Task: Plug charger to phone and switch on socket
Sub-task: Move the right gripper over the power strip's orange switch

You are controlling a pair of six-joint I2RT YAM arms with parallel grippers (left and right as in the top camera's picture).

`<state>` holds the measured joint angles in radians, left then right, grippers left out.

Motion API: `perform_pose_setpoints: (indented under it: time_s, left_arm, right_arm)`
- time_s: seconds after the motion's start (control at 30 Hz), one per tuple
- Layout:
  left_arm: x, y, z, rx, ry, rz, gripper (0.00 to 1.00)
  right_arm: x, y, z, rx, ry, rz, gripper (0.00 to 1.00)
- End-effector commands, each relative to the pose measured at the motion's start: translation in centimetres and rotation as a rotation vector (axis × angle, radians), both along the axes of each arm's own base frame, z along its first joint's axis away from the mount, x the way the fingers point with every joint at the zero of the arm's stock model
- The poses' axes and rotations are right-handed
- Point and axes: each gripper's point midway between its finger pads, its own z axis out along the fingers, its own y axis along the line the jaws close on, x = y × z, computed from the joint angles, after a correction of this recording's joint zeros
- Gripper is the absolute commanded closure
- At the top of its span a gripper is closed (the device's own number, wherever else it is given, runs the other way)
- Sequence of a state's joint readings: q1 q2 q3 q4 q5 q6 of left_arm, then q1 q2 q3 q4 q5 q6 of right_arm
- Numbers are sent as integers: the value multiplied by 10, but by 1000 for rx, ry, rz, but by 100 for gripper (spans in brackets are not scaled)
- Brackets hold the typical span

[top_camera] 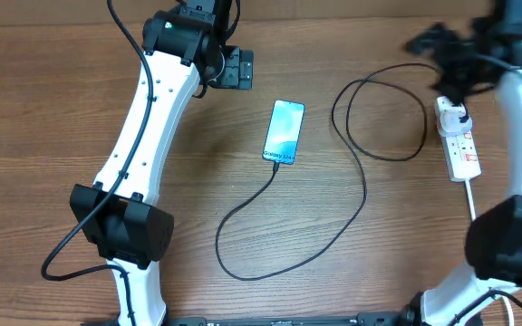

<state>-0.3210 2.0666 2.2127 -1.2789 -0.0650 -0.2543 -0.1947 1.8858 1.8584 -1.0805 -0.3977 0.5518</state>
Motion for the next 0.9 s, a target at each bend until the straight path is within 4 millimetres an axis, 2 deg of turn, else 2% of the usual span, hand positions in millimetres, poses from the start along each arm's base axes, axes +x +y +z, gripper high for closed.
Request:
perform_pose_setpoints:
  time_s: [0.0,0.1,0.2,0.27,0.3,0.43,0.57,0.8,0.87]
  left_arm:
    - [0,-1,-4,20,3,-15,0]
    - [0,-1,-4,20,3,-15,0]
    - [0,-1,-4,20,3,-15,0]
    - [0,-1,-4,20,3,-15,0]
    - [0,-1,-4,20,3,-15,0]
    - [0,-1,-4,20,3,-15,0]
    - [0,-1,-4,20,3,-15,0]
    - [0,-1,-4,20,3,-15,0]
    - [0,-1,-4,20,3,-15,0]
  right_arm:
    - [-20,-95,15,-77,-38,-125,0]
    - [-36,-141,13,-149,-53,-127,0]
    - [-47,-167,5,-193,-30,-164,0]
    - [-49,-177,-5,-220,-37,-142,0]
    - [-49,-177,-9,-228,-39,-130,0]
    - [-52,-176,-47,-236,-12,-99,0]
    - [-54,-175,-77,-228,-5,-99,0]
    - [-49,-160,-114,-199,-50,-67,0]
    - [-46,-156,-118,-206,-63,-56,0]
